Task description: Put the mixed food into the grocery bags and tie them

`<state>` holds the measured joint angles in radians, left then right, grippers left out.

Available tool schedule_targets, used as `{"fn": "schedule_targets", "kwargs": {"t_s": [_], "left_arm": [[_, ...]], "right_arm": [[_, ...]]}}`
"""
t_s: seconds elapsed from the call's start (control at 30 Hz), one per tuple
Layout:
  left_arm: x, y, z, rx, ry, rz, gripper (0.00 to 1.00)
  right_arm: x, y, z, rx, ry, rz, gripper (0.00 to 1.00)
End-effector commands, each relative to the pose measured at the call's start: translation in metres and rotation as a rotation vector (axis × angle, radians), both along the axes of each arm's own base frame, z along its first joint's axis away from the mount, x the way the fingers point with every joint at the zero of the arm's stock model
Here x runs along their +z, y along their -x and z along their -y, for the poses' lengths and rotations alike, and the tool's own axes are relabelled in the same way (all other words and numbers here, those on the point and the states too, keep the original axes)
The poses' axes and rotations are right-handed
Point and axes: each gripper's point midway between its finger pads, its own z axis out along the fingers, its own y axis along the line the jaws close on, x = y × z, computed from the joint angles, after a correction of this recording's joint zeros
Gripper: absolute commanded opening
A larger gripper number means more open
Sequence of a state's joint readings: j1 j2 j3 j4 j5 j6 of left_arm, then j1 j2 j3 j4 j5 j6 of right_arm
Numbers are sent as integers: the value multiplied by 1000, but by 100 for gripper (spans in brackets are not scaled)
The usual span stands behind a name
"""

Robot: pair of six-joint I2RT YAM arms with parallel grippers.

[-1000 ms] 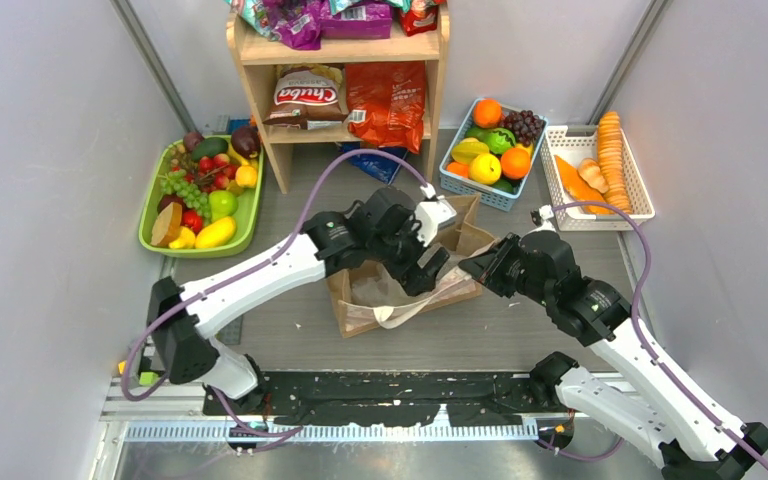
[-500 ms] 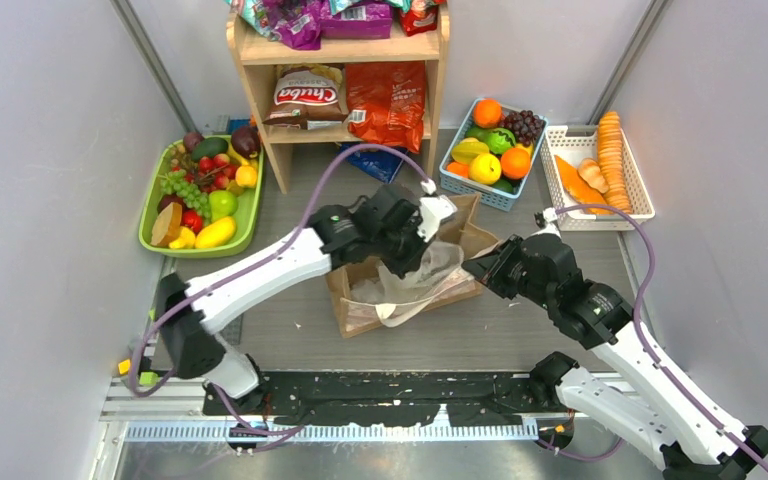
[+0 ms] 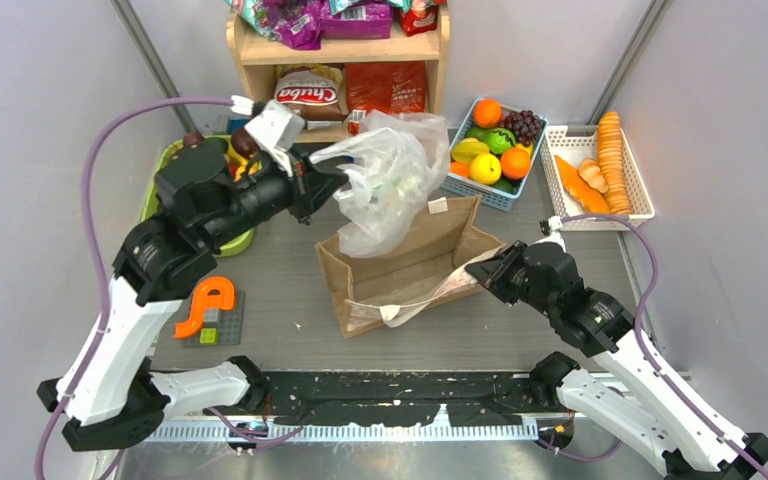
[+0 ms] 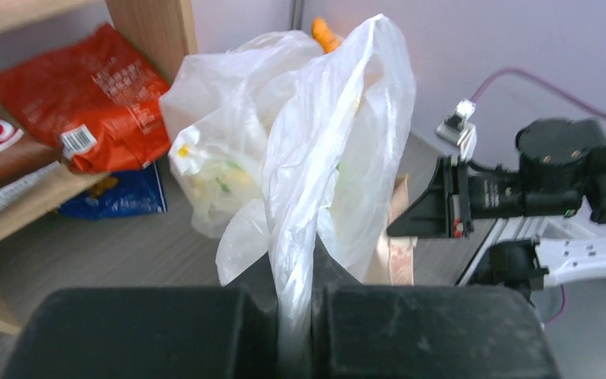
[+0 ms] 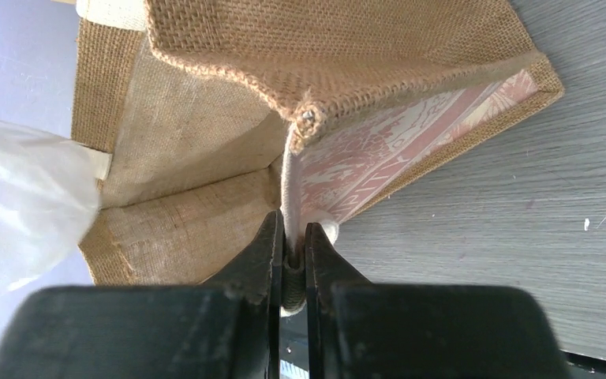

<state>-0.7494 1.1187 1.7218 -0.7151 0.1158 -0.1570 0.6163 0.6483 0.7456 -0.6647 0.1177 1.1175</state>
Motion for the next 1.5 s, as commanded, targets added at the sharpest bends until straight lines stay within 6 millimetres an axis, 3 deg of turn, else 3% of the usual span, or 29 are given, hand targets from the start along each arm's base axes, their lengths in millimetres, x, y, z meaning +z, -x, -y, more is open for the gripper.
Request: {"fn": "schedule_targets", "kwargs": {"t_s": [0.0,0.13,0.3,0.43,0.6,0.8,1.03,1.13,1.27,1.37,1.47], "left_arm": [[49,-5,-9,54,151,104,0],[76,-11,9,6,258,141,0],[103,-35,68,-145,361,111,0],[110,-65,113,-217,431,85,0],[91,-102,157,-257,458,-18,0],[42,-134,190,-257,421,-108,0],[4,-124,236,-423,368,-189,0],[-10,-122,245,-463,356,-229,0],[-12,-125,241,-433,342,-220,0],[4,-132,218,-354,342,-172,0],[27,-137,178,-269,365,-114,0]], "right_arm": [[4,-5,-5,4,-13,22,5],[7,-5,-11,40,-24,32,5],[9,-5,-15,60,-30,36,5],[12,-5,-15,60,-34,44,5],[15,-4,-13,64,-27,62,5],[21,-5,-12,69,-20,85,5],[21,-7,-14,74,-19,95,5],[20,-7,-14,74,-21,91,5],[18,-6,-14,71,-24,89,5],[18,-5,-13,69,-26,90,5],[16,-4,-12,67,-22,85,5]]}}
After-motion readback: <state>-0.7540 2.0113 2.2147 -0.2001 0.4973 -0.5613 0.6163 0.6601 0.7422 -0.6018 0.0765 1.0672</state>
